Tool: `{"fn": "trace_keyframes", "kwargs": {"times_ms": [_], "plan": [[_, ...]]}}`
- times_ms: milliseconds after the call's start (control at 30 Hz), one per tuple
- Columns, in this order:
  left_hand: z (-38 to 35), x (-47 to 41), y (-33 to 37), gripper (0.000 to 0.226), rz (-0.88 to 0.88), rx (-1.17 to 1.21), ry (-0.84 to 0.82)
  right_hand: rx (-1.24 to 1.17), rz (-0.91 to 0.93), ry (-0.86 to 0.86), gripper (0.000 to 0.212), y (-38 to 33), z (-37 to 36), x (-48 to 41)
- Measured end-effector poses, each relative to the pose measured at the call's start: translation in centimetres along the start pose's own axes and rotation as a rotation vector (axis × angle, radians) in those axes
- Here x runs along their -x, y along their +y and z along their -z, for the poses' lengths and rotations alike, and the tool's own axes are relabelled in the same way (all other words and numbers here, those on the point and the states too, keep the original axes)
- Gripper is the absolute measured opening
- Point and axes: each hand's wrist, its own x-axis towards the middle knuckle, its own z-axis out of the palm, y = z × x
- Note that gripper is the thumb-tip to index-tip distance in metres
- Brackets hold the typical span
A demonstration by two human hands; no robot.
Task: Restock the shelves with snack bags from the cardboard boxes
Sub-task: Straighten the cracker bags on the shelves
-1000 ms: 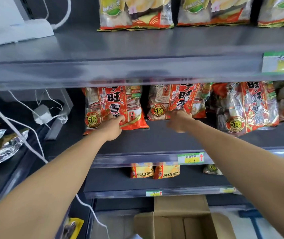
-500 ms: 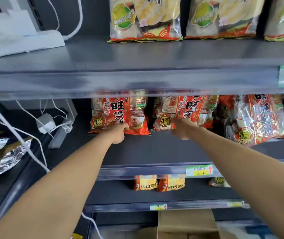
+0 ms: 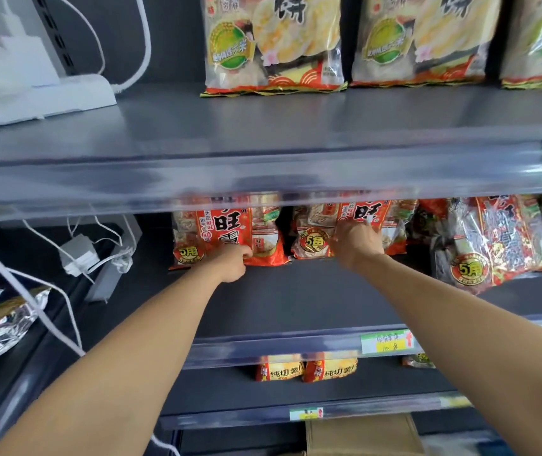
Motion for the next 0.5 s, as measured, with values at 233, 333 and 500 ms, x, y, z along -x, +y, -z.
{"fn": "trace_keyframes", "kwargs": {"times_ms": [233, 333, 500], "plan": [[2.3, 2.0, 1.9, 0.062, 0.048, -0.230, 0.551, -0.207, -0.119, 0.180, 0.078, -0.6, 1.7, 0.8], [0.9, 1.9, 2.1, 0.038, 0.019, -0.196, 0.369, -0.283, -0.036, 0.170, 0.054, -1.1, 0.5, 0.7], [0.3, 1.8, 1.4, 0.026, -0.067, 0.029, 0.243, -0.278, -0.005, 0.020, 0.071, -1.0, -0.9, 0.1]]}}
